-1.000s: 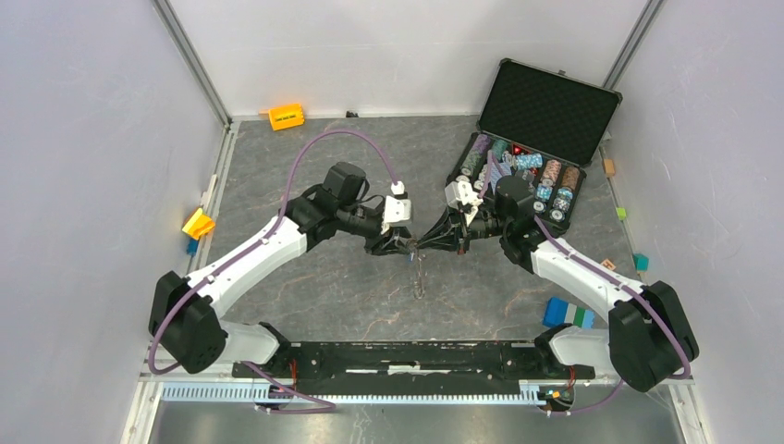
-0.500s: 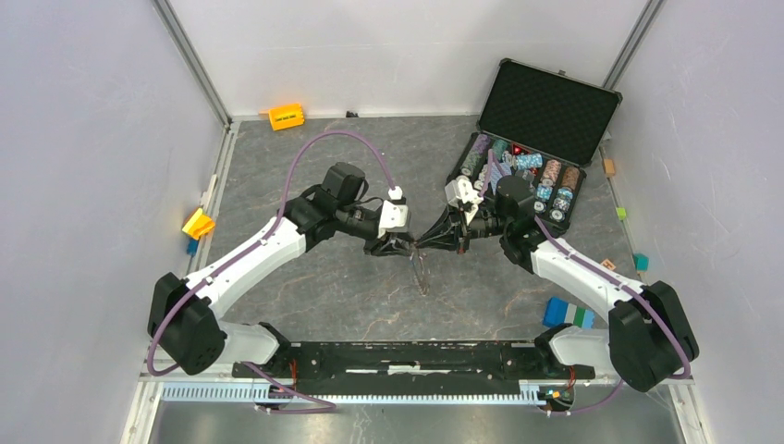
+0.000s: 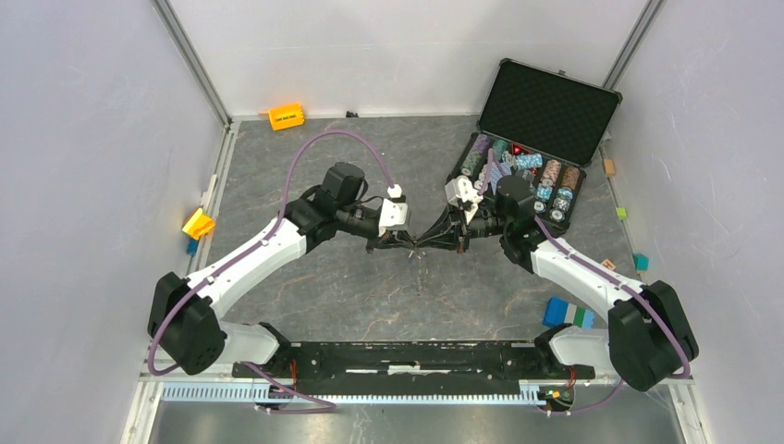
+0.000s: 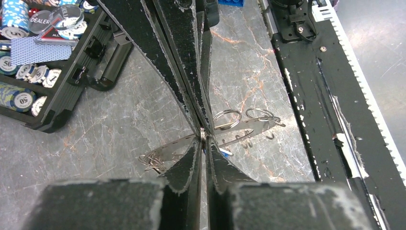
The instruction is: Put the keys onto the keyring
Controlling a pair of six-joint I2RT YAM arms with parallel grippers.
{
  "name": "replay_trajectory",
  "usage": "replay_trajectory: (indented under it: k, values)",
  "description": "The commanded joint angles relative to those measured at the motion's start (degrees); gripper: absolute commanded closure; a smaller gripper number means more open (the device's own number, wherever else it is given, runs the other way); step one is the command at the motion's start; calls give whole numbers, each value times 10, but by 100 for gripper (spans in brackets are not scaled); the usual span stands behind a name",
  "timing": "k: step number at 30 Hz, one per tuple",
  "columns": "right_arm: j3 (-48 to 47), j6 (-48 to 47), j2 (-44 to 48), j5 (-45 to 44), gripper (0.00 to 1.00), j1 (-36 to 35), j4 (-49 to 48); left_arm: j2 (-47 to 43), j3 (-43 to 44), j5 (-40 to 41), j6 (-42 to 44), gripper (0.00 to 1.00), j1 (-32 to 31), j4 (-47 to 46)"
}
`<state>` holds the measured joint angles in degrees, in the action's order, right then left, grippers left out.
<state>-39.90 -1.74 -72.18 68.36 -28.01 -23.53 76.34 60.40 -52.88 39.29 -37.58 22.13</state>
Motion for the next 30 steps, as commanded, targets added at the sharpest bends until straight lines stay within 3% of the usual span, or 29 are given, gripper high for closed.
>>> replay_trajectory:
  k: [1,5,10,17,30]
  values:
    - [-5,1,1,1,100,0,-37,-2,-8,-4,-15,97,0,-23]
    - [-1,-11,4,-9,100,5,-29,-15,-18,22,-8,98,1,-13]
    - [-26,-115,-1,-55,99,4,86,-25,-1,87,-30,98,-7,20]
    - [-29,-131,-8,-72,85,1,99,4,61,167,-51,98,-36,95]
    - [-47,-168,8,-68,50,-1,152,-8,83,233,-58,98,-61,119]
